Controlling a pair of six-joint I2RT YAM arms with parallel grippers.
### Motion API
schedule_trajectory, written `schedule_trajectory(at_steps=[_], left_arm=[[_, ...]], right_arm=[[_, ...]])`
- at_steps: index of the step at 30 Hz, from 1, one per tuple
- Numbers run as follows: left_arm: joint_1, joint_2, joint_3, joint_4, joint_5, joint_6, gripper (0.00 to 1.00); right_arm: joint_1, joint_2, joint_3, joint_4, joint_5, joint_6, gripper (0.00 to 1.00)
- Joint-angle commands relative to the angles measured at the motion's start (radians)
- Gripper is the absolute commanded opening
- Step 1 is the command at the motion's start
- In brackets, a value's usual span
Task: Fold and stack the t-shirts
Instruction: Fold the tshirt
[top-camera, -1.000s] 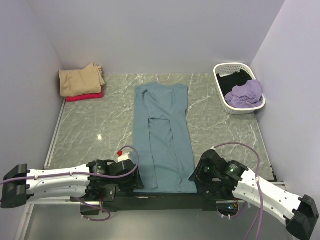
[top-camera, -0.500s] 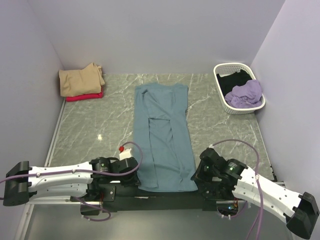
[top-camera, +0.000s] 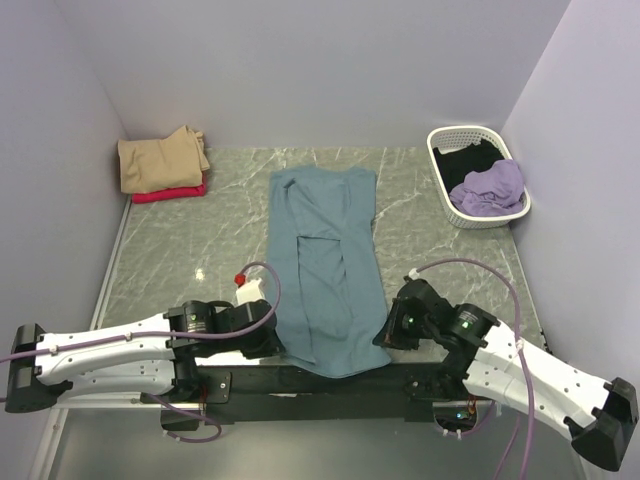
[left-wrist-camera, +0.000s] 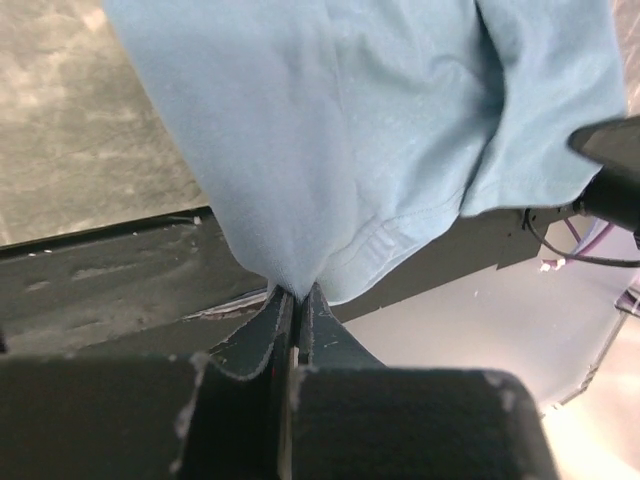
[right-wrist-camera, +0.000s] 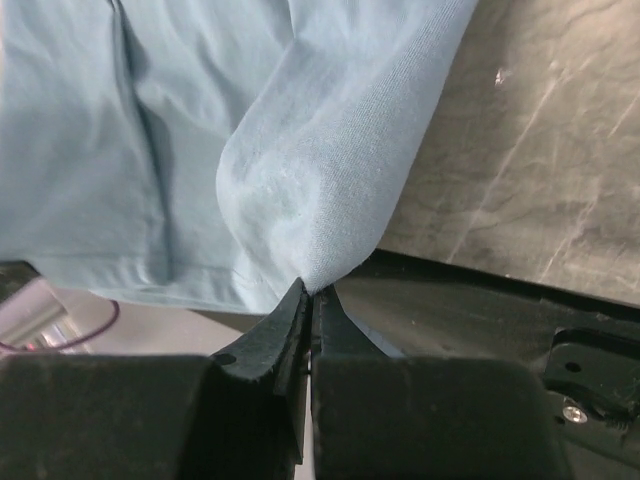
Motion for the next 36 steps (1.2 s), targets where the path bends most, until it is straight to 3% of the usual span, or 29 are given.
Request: schedule_trajectory(at_steps=[1, 10, 17, 27, 36], left_arm=[[-0.006, -0.027, 0.071, -0.060, -0.075, 0.003, 0.01], [-0.006, 0.045, 0.259, -0.179, -0.224, 0.028, 0.01], [-0.006, 0.048, 0.257, -0.213, -0.132, 0.006, 0.01], [-0.006, -0.067, 0.246, -0.280, -0.065, -0.026, 0.01], [-0.006, 0.023, 0.312, -0.311, -0.116, 0.032, 0.01]], right_arm=[[0.006, 0.020, 0.077, 0.047, -0.041, -0.053, 0.00], [0.009, 0.146, 0.262, 0.091, -0.091, -0.136, 0.00], [0.046, 0.160, 0.299, -0.027, -0.182, -0.136, 0.00], [0.078, 0.010, 0.275, -0.160, -0.196, -0.064, 0.00], [0.077, 0.107, 0.284, -0.150, -0.116, -0.112, 0.00]])
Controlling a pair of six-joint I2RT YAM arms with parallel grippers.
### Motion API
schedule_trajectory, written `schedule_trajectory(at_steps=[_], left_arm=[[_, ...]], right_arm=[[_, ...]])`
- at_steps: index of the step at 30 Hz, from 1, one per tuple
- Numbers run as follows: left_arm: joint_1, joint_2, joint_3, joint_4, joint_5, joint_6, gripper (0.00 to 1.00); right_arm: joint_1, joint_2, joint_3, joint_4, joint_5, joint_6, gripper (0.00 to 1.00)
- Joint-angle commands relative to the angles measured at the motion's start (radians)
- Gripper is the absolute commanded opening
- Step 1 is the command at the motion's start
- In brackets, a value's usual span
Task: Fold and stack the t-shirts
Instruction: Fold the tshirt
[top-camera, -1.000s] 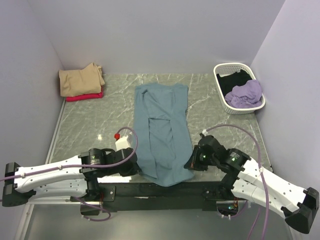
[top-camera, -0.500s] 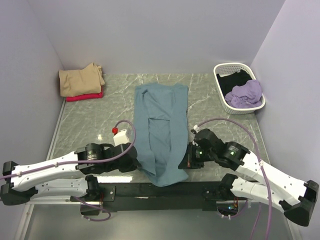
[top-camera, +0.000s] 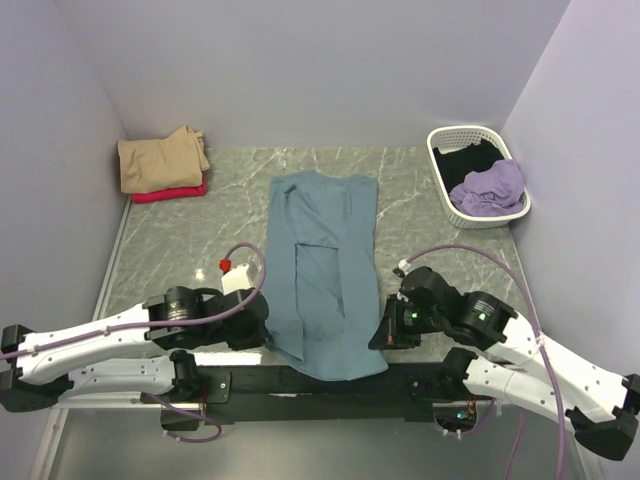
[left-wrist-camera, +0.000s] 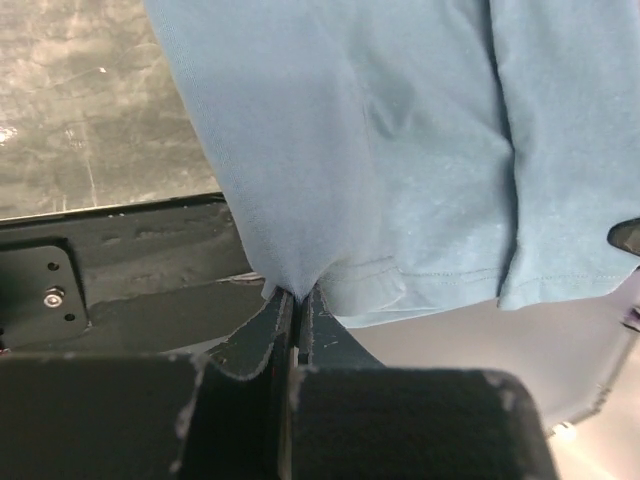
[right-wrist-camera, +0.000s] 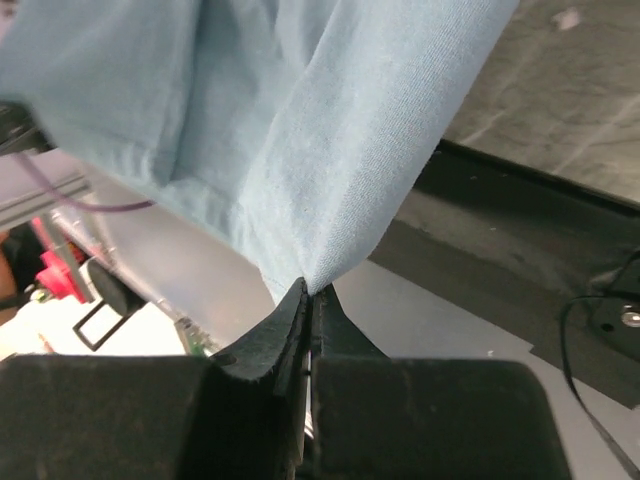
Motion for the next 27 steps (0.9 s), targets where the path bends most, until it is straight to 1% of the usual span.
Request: schedule_trajectory(at_steps=[1, 3, 5, 8, 9, 10, 13, 14, 18, 21, 27], left_arm=[[-0.006, 0.032, 0.071, -0.011, -0.057, 0.033, 0.02], [-0.004, 0.041, 0.092, -0.013, -0.109, 0.032, 0.04], [0.017, 0.061, 0.118, -0.021, -0.143, 0.047, 0.01], [0.092, 0.090, 0.124, 0.001, -0.171, 0.122, 0.01], [0.114, 0.098, 0.117, 0.018, -0.167, 0.142, 0.01], [0.159, 0.105, 0.109, 0.062, -0.154, 0.183, 0.01], [0.238, 0.125, 0.063, 0.172, -0.095, 0.258, 0.01], [0.250, 0.133, 0.046, 0.192, -0.087, 0.272, 0.01], [0.301, 0.182, 0.025, 0.254, -0.070, 0.338, 0.01], [0.348, 0.234, 0.028, 0.314, -0.047, 0.386, 0.01], [0.431, 0.338, 0.043, 0.406, -0.042, 0.458, 0.01]], right_arm=[[0.007, 0.071, 0.016, 0.038, 0.069, -0.032, 0.00], [0.002, 0.121, 0.021, 0.075, 0.115, -0.050, 0.00], [-0.013, 0.154, 0.029, 0.095, 0.146, -0.064, 0.00], [-0.054, 0.209, 0.016, 0.176, 0.150, -0.089, 0.00], [-0.073, 0.233, 0.013, 0.219, 0.149, -0.098, 0.00], [-0.103, 0.243, 0.007, 0.236, 0.152, -0.106, 0.00], [-0.180, 0.283, 0.009, 0.275, 0.143, -0.164, 0.00], [-0.233, 0.293, 0.012, 0.276, 0.121, -0.200, 0.00], [-0.336, 0.362, 0.024, 0.319, 0.081, -0.273, 0.00], [-0.386, 0.442, 0.035, 0.367, 0.023, -0.316, 0.00], [-0.422, 0.591, 0.076, 0.420, 0.017, -0.379, 0.00]])
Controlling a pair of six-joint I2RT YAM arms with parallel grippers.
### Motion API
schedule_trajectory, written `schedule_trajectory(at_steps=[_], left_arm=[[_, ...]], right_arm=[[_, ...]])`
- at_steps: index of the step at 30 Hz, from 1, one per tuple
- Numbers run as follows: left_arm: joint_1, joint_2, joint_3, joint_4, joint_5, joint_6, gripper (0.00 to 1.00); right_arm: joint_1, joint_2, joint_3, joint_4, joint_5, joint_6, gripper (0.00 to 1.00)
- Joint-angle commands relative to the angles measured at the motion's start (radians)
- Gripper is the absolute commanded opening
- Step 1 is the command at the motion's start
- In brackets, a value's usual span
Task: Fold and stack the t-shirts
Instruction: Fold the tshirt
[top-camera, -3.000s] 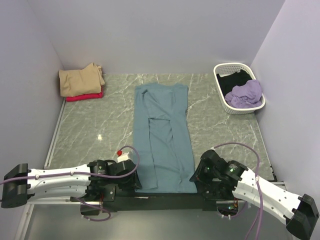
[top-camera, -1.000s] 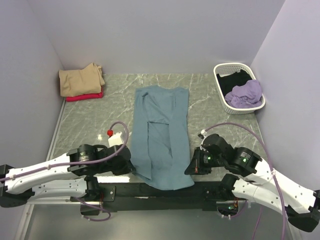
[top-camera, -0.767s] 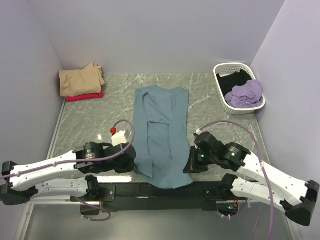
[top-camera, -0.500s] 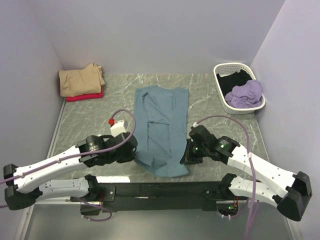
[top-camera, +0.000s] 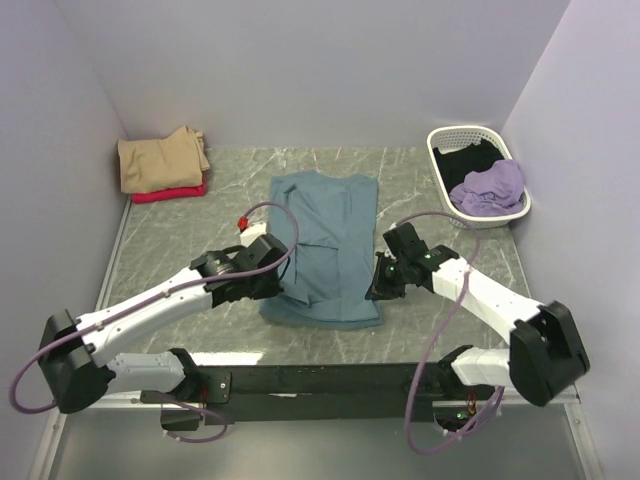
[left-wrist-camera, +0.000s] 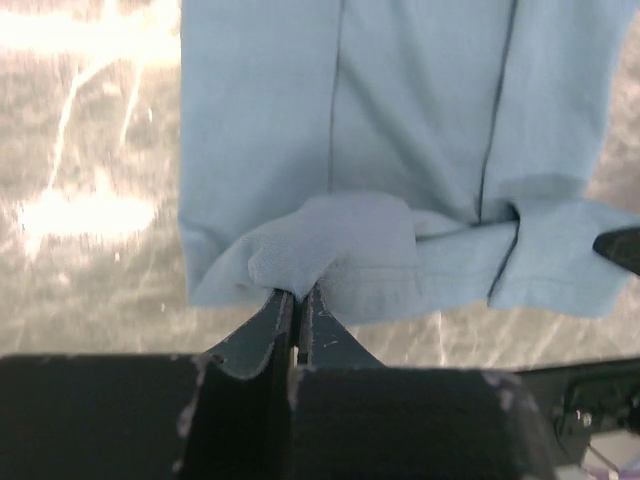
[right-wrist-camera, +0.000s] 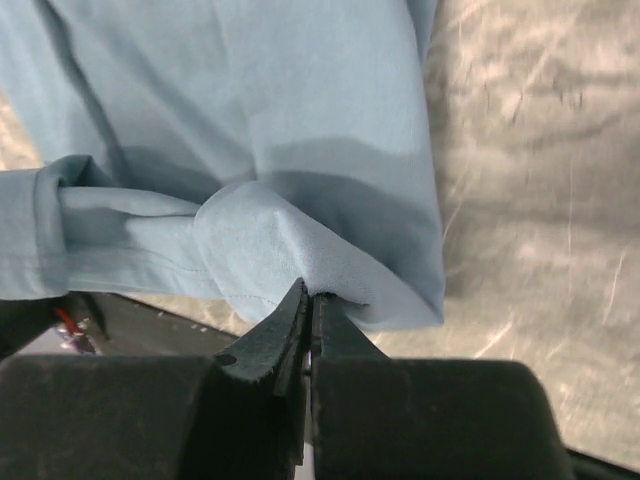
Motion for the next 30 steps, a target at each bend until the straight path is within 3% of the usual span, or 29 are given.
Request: schedule_trajectory(at_steps=[1, 19, 20, 21, 22, 23, 25, 30], left_arm=[[0.065, 0.052, 0.021, 0.119, 0.007, 0.101, 0.01], [0.291, 0.306, 0.100, 0.351, 0.115, 0.275, 0.01], [0.297, 0.320, 0.103, 0.380, 0.126, 0.278, 0.03], [0.305, 0.346, 0.110, 0.390, 0.129, 0.293, 0.04], [0.309, 0.358, 0.120, 0.394, 0.122, 0.295, 0.06], [0.314, 0.371, 0.126, 0.397, 0.112, 0.296, 0.21], [0.329, 0.401, 0.145, 0.415, 0.112, 0.330, 0.23], [0.343, 0.421, 0.172, 0.460, 0.013, 0.382, 0.25]], right_arm=[[-0.035, 0.082, 0.081, 0.086, -0.032, -0.087, 0.00], [-0.135, 0.395, 0.331, 0.083, -0.019, -0.208, 0.00], [-0.138, 0.422, 0.334, 0.089, -0.016, -0.208, 0.03], [-0.144, 0.435, 0.347, 0.098, 0.000, -0.211, 0.18], [-0.145, 0.447, 0.348, 0.109, 0.010, -0.218, 0.21], [-0.147, 0.465, 0.353, 0.115, 0.024, -0.217, 0.22], [-0.152, 0.467, 0.357, 0.151, 0.081, -0.214, 0.29], [-0.172, 0.458, 0.397, 0.213, 0.130, -0.212, 0.27]])
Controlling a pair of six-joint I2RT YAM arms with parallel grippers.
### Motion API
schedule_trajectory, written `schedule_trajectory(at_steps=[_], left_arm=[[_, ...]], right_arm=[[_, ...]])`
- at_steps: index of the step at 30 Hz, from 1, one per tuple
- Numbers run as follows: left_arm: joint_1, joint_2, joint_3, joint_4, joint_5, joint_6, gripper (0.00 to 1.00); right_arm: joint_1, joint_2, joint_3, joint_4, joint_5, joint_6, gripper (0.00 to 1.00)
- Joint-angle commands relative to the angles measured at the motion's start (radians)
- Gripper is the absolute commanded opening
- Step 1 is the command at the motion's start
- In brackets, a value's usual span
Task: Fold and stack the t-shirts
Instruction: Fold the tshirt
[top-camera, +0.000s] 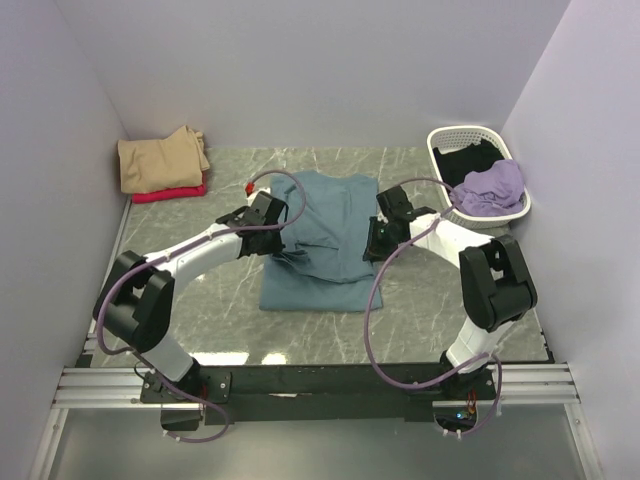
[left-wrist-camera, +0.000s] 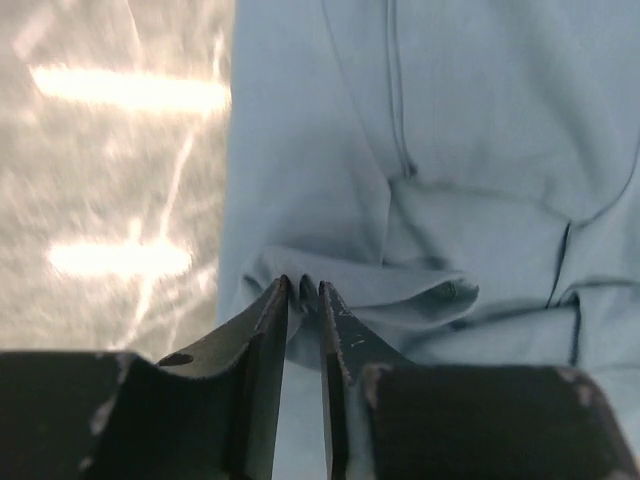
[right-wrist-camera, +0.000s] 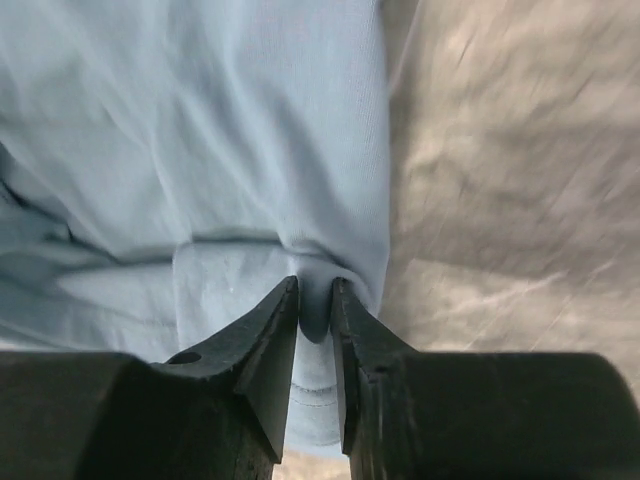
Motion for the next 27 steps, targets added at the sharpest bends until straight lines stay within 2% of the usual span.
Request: schedule_trajectory(at_steps=[1, 3, 7, 8, 10, 11, 12, 15, 21, 23, 27], left_arm=[[0.018, -0.001, 0.073, 0.094, -0.080, 0.074, 0.25], [0.030, 0.003, 0.079, 0.111, -0.091, 0.087, 0.23], [0.061, 0.035, 0.122, 0.143, -0.060, 0.121, 0.13], [0.067, 0.046, 0.136, 0.141, -0.060, 0.127, 0.12], [0.081, 0.084, 0.185, 0.119, -0.069, 0.146, 0.10], [0.086, 0.089, 0.197, 0.094, -0.065, 0.155, 0.10], [0.089, 0.083, 0.207, 0.083, -0.046, 0.182, 0.10], [0.089, 0.031, 0.215, 0.053, 0.082, 0.215, 0.13], [0.087, -0.116, 0.100, 0.029, 0.283, 0.212, 0.16], [0.086, -0.150, 0.046, 0.031, 0.309, 0.207, 0.18], [0.087, -0.202, -0.008, 0.014, 0.337, 0.195, 0.18]], right_arm=[[-0.025, -0.010, 0.100, 0.080, 0.100, -0.022, 0.24], [-0.032, -0.008, 0.125, 0.091, 0.114, -0.018, 0.17], [-0.062, 0.018, 0.186, 0.100, 0.086, -0.017, 0.16], [-0.068, 0.048, 0.207, 0.091, 0.071, -0.019, 0.19], [-0.070, 0.073, 0.269, 0.044, 0.060, -0.030, 0.31], [-0.073, 0.076, 0.280, 0.037, 0.031, -0.043, 0.31], [-0.075, 0.064, 0.278, 0.021, -0.010, -0.051, 0.31], [-0.075, -0.034, 0.188, 0.048, -0.145, -0.059, 0.44], [-0.070, -0.186, 0.059, -0.064, -0.171, -0.085, 0.48], [-0.068, -0.232, 0.034, -0.090, -0.159, -0.094, 0.53], [-0.070, -0.274, -0.027, -0.151, -0.156, -0.106, 0.54]])
